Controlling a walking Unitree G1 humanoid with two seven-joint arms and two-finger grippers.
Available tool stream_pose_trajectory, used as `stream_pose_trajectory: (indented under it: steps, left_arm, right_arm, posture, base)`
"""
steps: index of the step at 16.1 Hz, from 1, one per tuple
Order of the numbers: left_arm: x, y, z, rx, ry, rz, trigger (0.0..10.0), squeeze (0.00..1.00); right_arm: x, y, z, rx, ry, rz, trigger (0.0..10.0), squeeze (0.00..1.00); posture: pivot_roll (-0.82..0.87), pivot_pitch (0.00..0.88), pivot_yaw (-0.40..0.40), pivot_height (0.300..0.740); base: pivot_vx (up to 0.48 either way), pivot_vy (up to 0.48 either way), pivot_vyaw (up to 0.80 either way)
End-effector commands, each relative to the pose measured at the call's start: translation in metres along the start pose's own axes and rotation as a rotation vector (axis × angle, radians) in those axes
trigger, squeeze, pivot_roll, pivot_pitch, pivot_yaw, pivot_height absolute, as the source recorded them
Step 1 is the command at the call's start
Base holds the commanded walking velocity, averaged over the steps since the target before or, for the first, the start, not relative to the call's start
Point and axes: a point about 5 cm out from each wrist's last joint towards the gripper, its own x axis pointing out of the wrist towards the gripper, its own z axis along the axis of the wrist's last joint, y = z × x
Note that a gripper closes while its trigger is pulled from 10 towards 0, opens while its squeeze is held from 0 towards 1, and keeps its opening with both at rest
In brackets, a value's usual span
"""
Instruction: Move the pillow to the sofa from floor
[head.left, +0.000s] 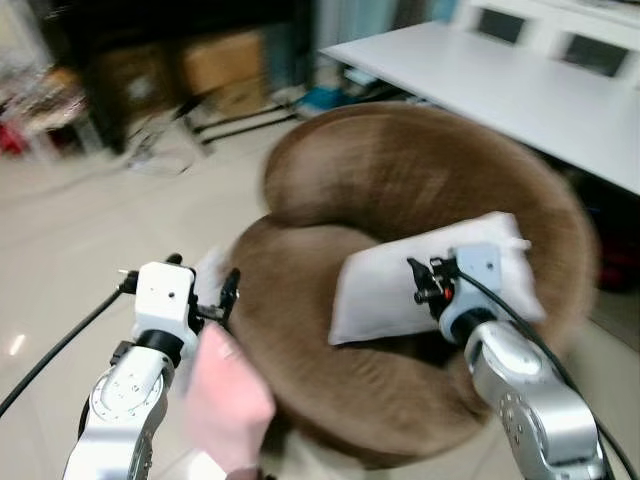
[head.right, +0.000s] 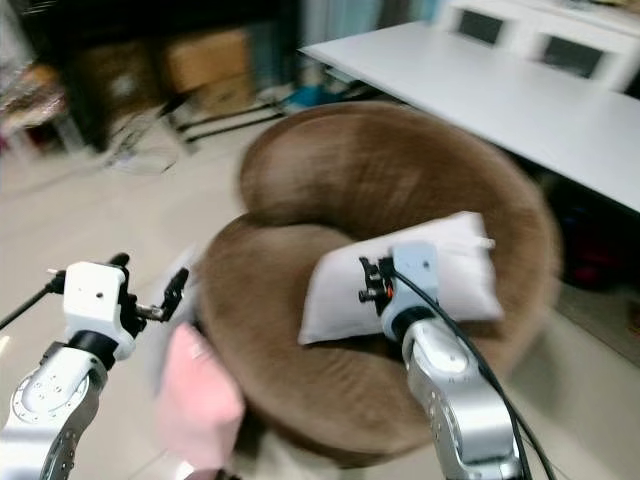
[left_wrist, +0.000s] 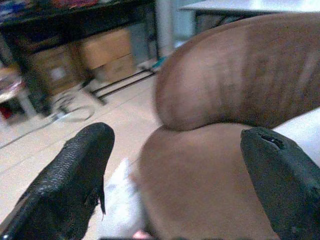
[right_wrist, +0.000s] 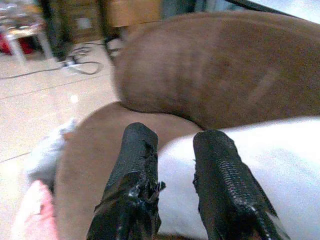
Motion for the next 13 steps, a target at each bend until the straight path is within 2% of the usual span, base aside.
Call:
stream_pose_trajectory:
  steps: [1, 5, 6, 8, 11, 13]
  left_arm:
    - [-0.002, 0.003, -0.001, 0.0, 0.006, 0.022, 10.0, 0.0]
    - [-0.002, 0.003, -0.002, -0.002, 0.009, 0.032, 10.0, 0.0]
    - [-0.001, 0.004, -0.002, -0.003, 0.008, 0.034, 10.0, 0.0]
    - [-0.001, 0.004, -0.002, -0.003, 0.007, 0.036, 10.0, 0.0]
    - [0.0, 0.005, -0.002, -0.001, 0.009, 0.035, 10.0, 0.0]
    - [0.001, 0.006, -0.001, 0.005, 0.007, 0.033, 10.0, 0.0]
  right_arm:
    - [0.002, -0.002, -0.002, -0.01, 0.014, 0.002, 10.0, 0.0]
    - [0.005, -0.007, 0.002, -0.084, -0.002, -0.01, 10.0, 0.0]
    - [0.005, -0.011, 0.001, -0.047, -0.004, -0.037, 10.0, 0.0]
    - [0.005, -0.011, -0.001, -0.047, 0.013, -0.044, 10.0, 0.0]
    - [-0.002, -0.005, -0.011, 0.005, 0.043, -0.061, 10.0, 0.0]
    - [-0.005, -0.002, -0.013, 0.037, 0.037, -0.078, 10.0, 0.0]
  posture:
    - [-0.01, 0.0, -0.047, 0.74]
    - [-0.01, 0.0, -0.048, 0.74]
    - [-0.01, 0.0, -0.047, 0.74]
    - [-0.01, 0.0, -0.043, 0.74]
    - [-0.01, 0.0, -0.037, 0.74]
    - [-0.01, 0.0, -0.033, 0.74]
  base:
    - [0.0, 0.341, 0.8]
    - [0.0, 0.338, 0.8]
    - [0.0, 0.334, 0.0]
    - [0.0, 0.334, 0.0]
    - [0.0, 0.334, 0.0]
    - [0.0, 0.334, -0.61]
